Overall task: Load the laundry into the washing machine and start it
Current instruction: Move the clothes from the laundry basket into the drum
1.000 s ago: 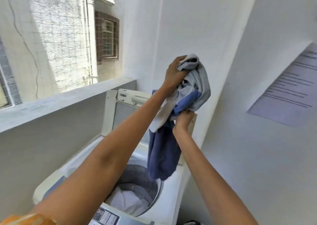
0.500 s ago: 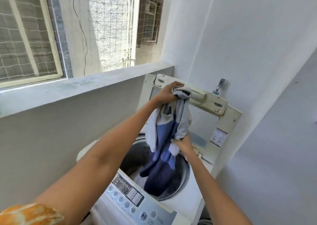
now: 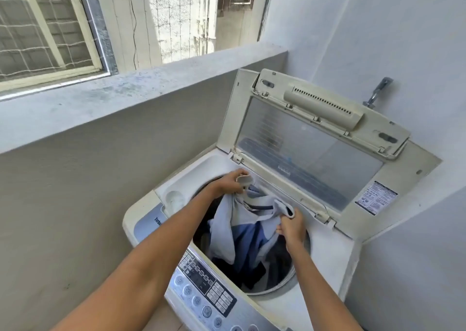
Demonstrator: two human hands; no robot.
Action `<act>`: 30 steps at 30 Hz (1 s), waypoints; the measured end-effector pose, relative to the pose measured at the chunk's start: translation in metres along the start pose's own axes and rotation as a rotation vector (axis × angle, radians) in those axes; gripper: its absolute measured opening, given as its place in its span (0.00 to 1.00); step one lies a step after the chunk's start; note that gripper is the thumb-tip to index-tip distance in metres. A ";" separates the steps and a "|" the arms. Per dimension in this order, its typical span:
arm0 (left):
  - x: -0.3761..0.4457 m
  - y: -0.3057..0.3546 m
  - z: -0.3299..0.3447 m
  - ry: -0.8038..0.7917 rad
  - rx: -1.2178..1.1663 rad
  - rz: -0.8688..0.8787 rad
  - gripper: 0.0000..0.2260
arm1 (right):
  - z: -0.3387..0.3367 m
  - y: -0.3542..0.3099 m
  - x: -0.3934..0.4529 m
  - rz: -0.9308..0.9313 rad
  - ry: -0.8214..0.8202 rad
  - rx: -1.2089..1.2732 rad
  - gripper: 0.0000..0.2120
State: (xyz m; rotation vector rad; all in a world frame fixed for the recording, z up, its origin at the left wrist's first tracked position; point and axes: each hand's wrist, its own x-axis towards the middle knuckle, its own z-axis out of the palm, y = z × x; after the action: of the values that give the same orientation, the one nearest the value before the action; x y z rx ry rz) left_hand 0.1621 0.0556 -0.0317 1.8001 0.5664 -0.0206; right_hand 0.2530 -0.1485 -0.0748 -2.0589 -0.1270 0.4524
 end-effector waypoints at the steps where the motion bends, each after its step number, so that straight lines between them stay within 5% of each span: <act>1: 0.005 -0.009 -0.004 0.112 0.129 -0.001 0.22 | 0.002 0.008 0.002 0.020 0.084 0.023 0.09; 3: 0.015 -0.029 -0.007 0.224 0.347 -0.002 0.21 | 0.010 0.025 0.005 0.000 0.208 -0.009 0.09; 8: 0.041 -0.095 0.021 0.149 0.567 -0.127 0.16 | 0.049 0.061 -0.003 -0.039 0.231 -0.209 0.13; 13: 0.042 -0.137 0.055 0.044 0.440 -0.268 0.14 | 0.095 0.109 0.004 0.132 -0.108 -0.532 0.14; 18: 0.038 -0.132 0.075 -0.028 0.326 -0.215 0.12 | 0.090 0.089 -0.008 0.041 -0.454 -0.680 0.29; 24: 0.021 -0.046 0.116 -0.091 0.263 -0.012 0.05 | 0.012 0.043 -0.021 -0.187 0.055 -0.255 0.07; 30: 0.007 0.070 0.220 -0.218 0.210 0.225 0.06 | -0.106 0.051 -0.029 -0.153 0.409 0.118 0.09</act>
State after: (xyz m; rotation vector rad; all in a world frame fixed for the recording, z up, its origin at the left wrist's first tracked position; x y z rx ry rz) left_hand 0.2549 -0.1553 -0.0393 2.0254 0.2106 -0.1250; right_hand 0.2604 -0.2686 -0.0634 -1.9657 -0.0114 -0.0584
